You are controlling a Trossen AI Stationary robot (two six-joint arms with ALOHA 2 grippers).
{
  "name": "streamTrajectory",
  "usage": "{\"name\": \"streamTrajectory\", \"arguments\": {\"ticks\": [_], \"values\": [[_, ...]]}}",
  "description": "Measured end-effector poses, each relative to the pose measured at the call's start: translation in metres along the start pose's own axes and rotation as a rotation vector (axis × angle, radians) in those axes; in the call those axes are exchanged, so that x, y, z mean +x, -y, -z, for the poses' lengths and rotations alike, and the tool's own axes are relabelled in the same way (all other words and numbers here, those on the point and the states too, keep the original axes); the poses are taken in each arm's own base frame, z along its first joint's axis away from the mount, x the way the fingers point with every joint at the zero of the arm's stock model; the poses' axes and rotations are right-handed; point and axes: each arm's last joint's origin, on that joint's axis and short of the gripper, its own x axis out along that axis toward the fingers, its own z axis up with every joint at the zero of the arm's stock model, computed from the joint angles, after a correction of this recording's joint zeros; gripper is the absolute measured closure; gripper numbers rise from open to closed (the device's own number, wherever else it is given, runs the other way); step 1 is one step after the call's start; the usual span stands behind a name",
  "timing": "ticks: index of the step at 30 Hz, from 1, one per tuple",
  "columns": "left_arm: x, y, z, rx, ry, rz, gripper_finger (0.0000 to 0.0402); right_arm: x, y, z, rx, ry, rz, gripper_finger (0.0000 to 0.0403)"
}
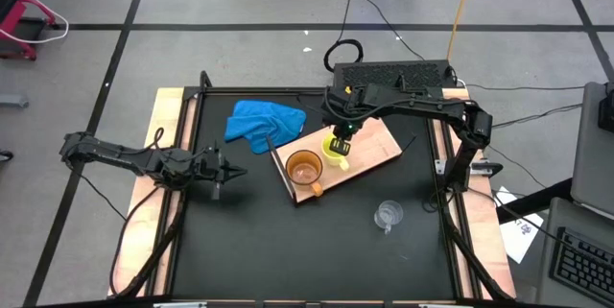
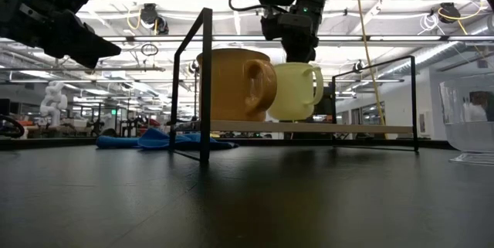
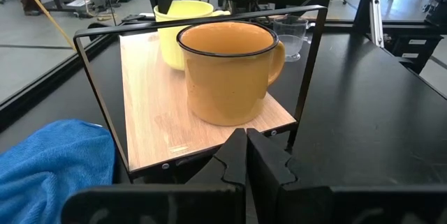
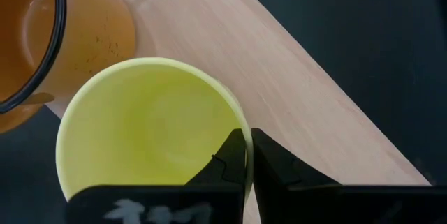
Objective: Stack small to large cups/mugs on shelf
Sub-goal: Put the yellow mug on the shelf
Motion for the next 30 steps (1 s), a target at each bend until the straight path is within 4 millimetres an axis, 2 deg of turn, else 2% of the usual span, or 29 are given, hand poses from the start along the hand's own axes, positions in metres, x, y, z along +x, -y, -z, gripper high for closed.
{"name": "streamTrajectory", "arguments": {"ticks": [14,20,30], "values": [[0.000,0.000,-0.003,-0.005,0.026,0.002,0.0387,0.000,-0.002,0.000,0.024,0.003,-0.002,0.0403],[0.000,0.000,-0.003,-0.007,0.030,0.002,0.0387,0.013,-0.001,0.006,0.041,-0.006,-0.002,0.0403],[0.000,0.000,-0.003,-0.013,0.029,0.003,0.0387,0.016,0.000,0.007,0.035,-0.003,-0.003,0.0403]]}}
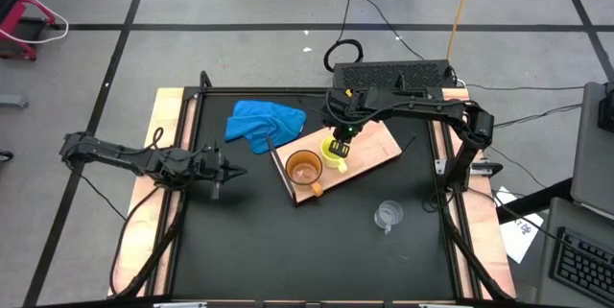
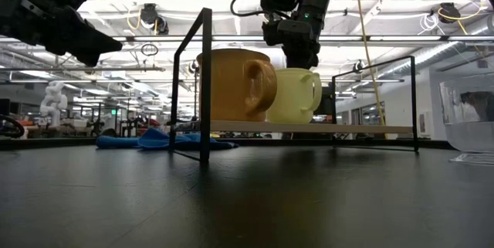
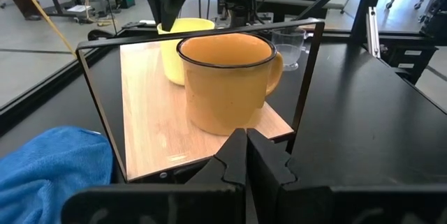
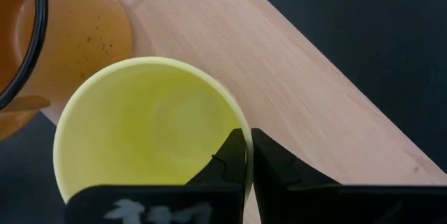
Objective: Stack small to large cups/mugs on shelf
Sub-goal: Put the yellow mug on the shelf
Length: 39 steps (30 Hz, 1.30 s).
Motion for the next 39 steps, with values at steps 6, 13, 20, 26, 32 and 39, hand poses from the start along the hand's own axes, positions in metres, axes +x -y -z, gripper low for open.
{"name": "streamTrajectory", "arguments": {"ticks": [6,13,20,26,32,39], "values": [[0.000,0.000,0.000,-0.001,0.000,0.000,0.0387,0.001,0.000,0.000,-0.011,0.002,0.000,0.0403],[0.000,0.000,0.000,-0.003,0.000,0.000,0.0387,0.001,0.000,0.000,-0.012,0.001,0.000,0.0401],[0.000,0.000,0.000,-0.004,0.000,0.000,0.0387,0.002,0.000,0.000,-0.012,-0.001,0.000,0.0391],[0.000,0.000,0.001,-0.006,-0.005,-0.001,0.0387,0.002,0.000,0.000,-0.012,-0.003,0.000,0.0388],[0.000,0.000,0.001,-0.005,-0.006,0.000,0.0387,0.003,-0.004,0.000,-0.022,-0.008,-0.040,0.0387],[0.000,0.000,0.001,-0.005,-0.008,-0.001,0.0387,0.004,-0.016,0.002,-0.051,-0.014,-0.066,0.0387]]}}
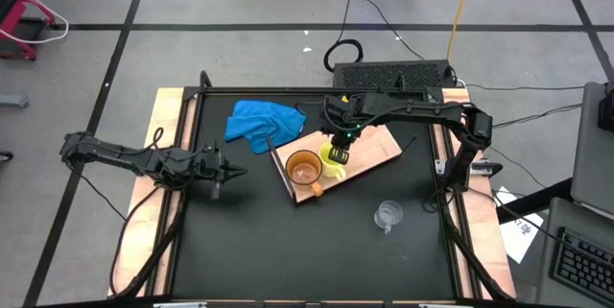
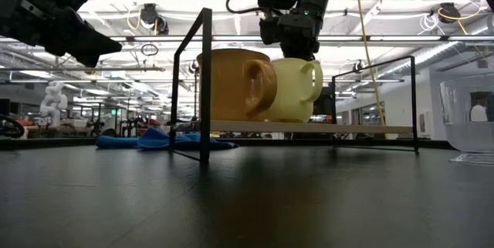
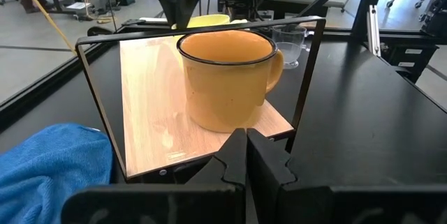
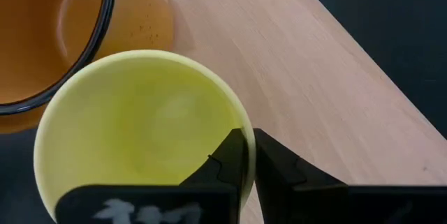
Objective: Stack small to large cups/mugs on shelf
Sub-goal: Put the yellow mug on the shelf
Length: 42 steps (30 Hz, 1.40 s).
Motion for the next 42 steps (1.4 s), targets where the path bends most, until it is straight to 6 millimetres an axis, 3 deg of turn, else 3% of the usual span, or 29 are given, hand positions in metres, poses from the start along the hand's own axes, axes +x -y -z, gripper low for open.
{"name": "streamTrajectory", "arguments": {"ticks": [37,42], "values": [[0.000,0.000,0.000,-0.053,-0.003,-0.001,0.0387,0.000,-0.017,0.005,-0.026,-0.027,0.214,0.0385],[0.000,0.000,0.000,-0.059,0.003,0.000,0.0387,0.001,-0.019,0.007,-0.032,-0.044,0.258,0.0355]]}}
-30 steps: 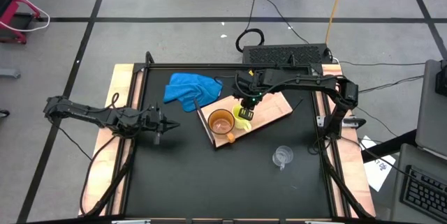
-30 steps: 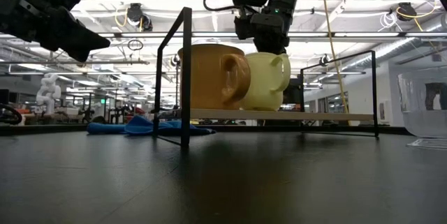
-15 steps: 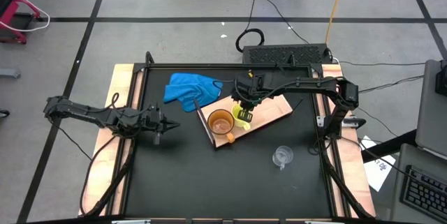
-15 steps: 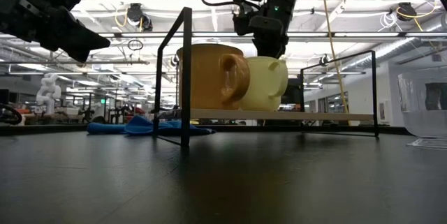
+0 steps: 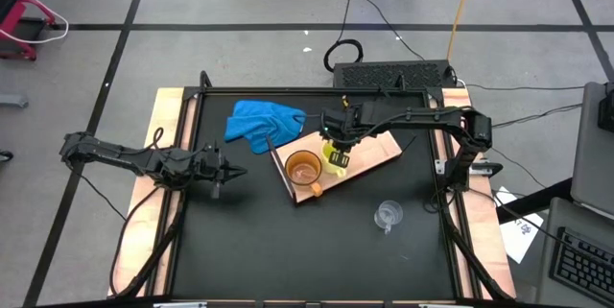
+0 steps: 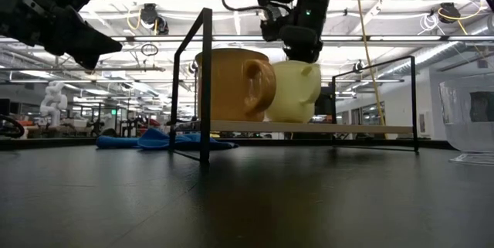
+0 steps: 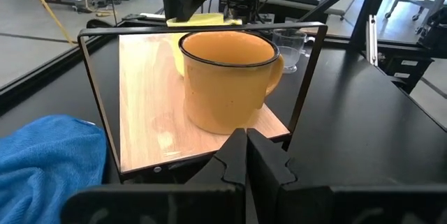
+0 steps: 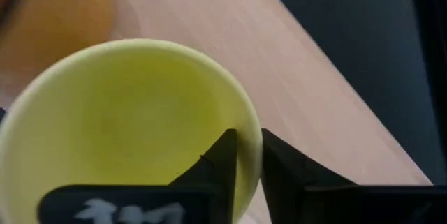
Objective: Stack small to large cups/mugs on shelf
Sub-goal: Put the yellow mug on the shelf, then put the transparent mug on the shelf
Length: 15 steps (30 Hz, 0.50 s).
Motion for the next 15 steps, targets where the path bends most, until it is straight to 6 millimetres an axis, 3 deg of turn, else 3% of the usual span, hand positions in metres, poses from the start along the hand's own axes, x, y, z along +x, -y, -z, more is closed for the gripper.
{"name": "streamTrajectory", "arguments": {"ticks": [8,15], "values": [[0.0000,0.0000,-0.0001,-0.002,0.001,0.000,0.0387,0.0004,-0.0033,-0.0001,0.015,0.003,-0.009,0.0279],[0.0000,0.0000,-0.0001,-0.002,0.001,-0.001,0.0387,0.0004,-0.0030,-0.0006,0.022,0.008,-0.008,0.0253]]}}
